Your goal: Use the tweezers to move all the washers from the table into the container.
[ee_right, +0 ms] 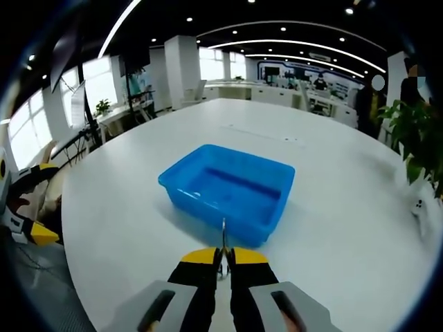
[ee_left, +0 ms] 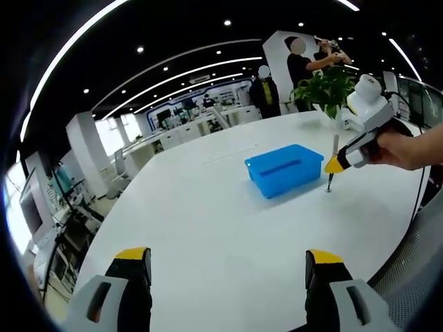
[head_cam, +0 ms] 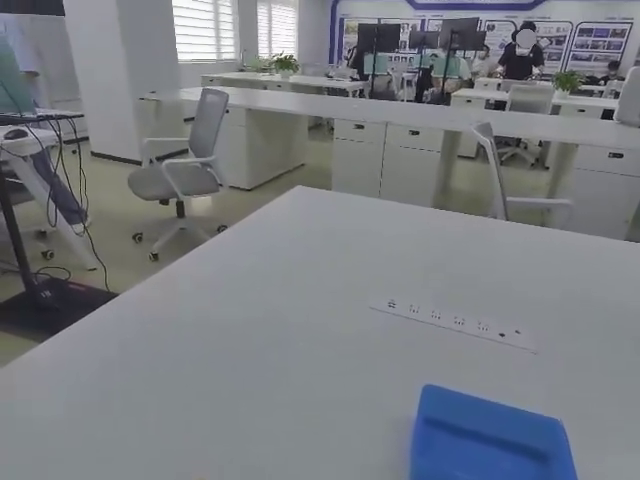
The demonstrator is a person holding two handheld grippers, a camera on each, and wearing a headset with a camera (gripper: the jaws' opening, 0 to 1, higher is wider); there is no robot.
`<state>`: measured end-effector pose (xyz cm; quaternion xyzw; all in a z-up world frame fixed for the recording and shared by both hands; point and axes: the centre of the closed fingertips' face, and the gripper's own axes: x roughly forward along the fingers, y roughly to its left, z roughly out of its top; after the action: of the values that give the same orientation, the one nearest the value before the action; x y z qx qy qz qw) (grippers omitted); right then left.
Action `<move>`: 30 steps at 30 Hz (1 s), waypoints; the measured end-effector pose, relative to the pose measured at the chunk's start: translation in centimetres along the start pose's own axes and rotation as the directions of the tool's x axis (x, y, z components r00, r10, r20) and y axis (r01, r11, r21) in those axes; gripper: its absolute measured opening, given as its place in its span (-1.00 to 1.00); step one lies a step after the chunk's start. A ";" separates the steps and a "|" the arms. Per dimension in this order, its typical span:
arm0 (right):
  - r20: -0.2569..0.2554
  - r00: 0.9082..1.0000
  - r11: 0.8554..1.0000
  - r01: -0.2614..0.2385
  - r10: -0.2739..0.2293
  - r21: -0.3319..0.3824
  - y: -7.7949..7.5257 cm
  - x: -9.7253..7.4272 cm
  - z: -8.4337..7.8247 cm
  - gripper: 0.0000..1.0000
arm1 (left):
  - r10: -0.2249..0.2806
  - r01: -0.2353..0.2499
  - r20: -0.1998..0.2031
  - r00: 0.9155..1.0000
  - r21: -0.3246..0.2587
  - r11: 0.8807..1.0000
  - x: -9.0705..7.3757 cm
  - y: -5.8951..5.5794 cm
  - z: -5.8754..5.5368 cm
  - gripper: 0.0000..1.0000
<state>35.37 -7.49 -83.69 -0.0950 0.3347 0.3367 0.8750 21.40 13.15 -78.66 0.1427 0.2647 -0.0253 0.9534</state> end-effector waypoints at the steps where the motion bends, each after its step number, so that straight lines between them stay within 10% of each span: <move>1: -0.002 1.000 1.000 0.000 0.000 0.000 0.0 0.0 0.0 -0.96 | 0.000 0.000 0.000 1.000 0.000 1.000 0.0 0.0 0.0 0.89; 30: 0.093 0.995 0.995 -0.032 0.041 -0.096 1.5 -1.9 6.0 -0.96 | 0.007 -0.007 0.013 1.000 -0.008 1.000 0.0 0.1 0.2 0.89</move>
<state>36.52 -4.99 -77.80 -0.1141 0.2780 0.3723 0.8781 21.49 13.17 -78.42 0.1397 0.2581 -0.0219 0.9557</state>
